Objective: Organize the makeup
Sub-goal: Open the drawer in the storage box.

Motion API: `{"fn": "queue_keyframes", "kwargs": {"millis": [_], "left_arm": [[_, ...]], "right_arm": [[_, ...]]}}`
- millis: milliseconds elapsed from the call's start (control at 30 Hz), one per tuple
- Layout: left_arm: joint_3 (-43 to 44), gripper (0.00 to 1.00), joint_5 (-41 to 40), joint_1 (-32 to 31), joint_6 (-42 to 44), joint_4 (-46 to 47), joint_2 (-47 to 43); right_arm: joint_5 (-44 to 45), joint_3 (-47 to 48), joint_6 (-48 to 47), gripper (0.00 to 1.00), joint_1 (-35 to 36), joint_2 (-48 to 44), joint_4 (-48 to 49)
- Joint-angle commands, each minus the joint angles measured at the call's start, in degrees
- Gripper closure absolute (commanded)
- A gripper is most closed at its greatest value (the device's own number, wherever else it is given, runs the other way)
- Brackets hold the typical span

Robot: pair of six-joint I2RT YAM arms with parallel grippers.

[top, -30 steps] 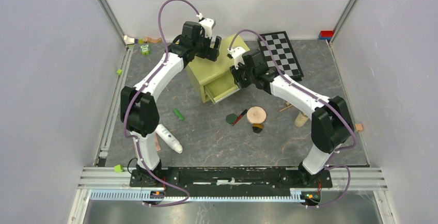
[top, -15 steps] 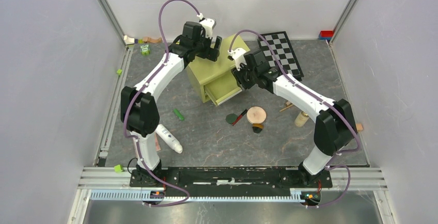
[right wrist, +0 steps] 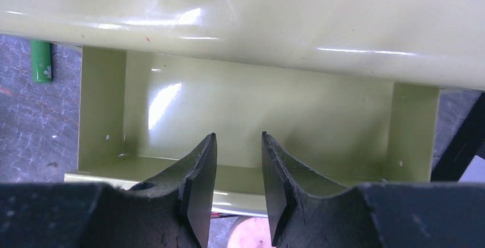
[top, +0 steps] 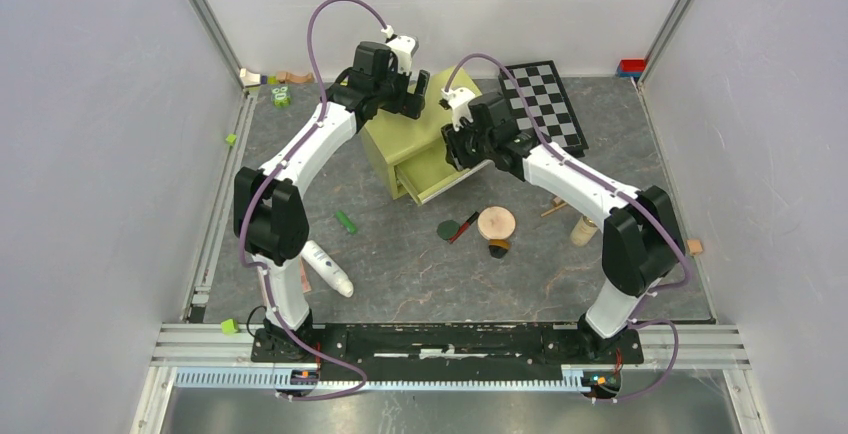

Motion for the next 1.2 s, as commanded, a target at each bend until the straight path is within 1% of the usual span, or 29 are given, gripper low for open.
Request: {"fn": "queue_keyframes", "kwargs": {"millis": [0,133,333,467,567,667,767,833,1000,1167], "left_arm": [[-0.2,0.00,-0.3,-0.2,1.8,-5.9,2.1],[-0.1,0.00,-0.5,-0.2,1.8,-5.9,2.4],[-0.1,0.00,-0.8,-0.2,1.8,-6.0,3.0],[-0.1,0.00,-0.9,-0.2,1.8,-6.1,3.3],[-0.1,0.00,-0.8,-0.2,1.8,-6.1,3.6],[0.2,0.00,-0.7,-0.3,1.8,-6.3,3.7],[0.3,0.00,-0.8,-0.2,1.9,-6.3,3.7],[0.2,0.00,-0.7,-0.2,1.9,-6.3,3.9],[0.3,0.00,-0.1,-0.2,1.6,-6.3,3.8],[0.5,0.00,-0.1,-0.3,1.4,-6.3,3.7]], "right_arm": [[-1.3,-1.0,1.7,0.59,0.4,0.5,1.9],[-0.7,-2.3,-0.9,0.59,0.7,0.3,-1.6],[1.7,-0.3,-6.3,0.60,1.0,0.7,-10.7],[3.2,0.1,-7.5,0.61,1.0,-0.1,-13.5],[3.1,1.5,-7.4,0.60,1.0,0.3,-15.3],[3.1,2.0,-6.1,0.59,1.0,0.6,-14.4],[9.0,2.8,-4.1,0.56,0.8,0.6,-11.9],[10.8,3.9,-3.2,0.55,0.1,1.0,-10.1],[11.3,8.9,-2.4,0.56,-3.6,4.2,-9.1],[9.1,12.6,-3.2,0.56,-6.3,8.0,-11.8]]}}
